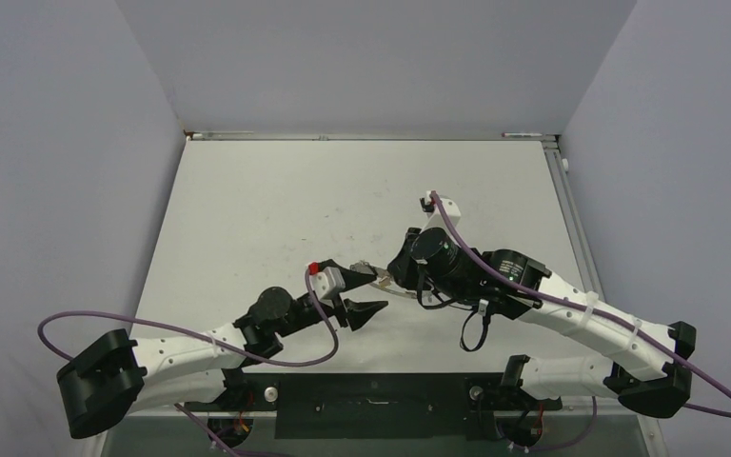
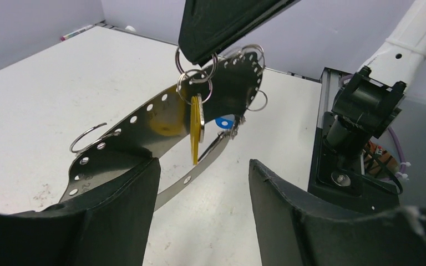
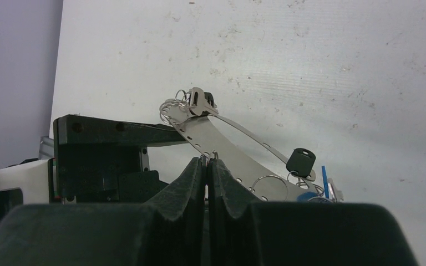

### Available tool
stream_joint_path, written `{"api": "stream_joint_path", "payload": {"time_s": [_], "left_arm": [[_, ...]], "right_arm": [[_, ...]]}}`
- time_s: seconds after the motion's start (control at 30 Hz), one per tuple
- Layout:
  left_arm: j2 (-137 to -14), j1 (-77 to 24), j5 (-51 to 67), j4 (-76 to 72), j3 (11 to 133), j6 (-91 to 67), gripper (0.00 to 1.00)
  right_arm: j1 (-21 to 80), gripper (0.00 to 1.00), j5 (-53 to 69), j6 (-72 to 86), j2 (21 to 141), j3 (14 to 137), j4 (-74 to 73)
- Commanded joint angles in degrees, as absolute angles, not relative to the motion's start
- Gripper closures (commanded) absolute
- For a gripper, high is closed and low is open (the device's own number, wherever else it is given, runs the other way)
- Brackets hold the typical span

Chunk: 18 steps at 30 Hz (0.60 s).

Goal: Put the keys on the keyring

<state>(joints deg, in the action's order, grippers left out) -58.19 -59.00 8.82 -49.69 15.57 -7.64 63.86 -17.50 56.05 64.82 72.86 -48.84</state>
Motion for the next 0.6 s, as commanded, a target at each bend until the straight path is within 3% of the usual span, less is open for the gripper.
{"api": "stream_joint_path", "payload": {"time_s": [0.0,0.23,0.57], "left_arm": [[-59.3,-59.4,6.2,-56.0,19.0,-6.2,0.44],[-61.1,-59.4,7.4,-59.0,19.8,-5.3,0.53],[-65.4,-59.5,7.3,-60.2,21.0,-4.6,0.99]], "right_arm": [[64.4,0.95,-17.4,56.3,62.7,72.6,-44.5],[64.4,0.95,-16.7,56.7,62.4,71.7,-43.8],[64.4,0.95,-16.8,57.3,61.6,71.3,-43.1]]}}
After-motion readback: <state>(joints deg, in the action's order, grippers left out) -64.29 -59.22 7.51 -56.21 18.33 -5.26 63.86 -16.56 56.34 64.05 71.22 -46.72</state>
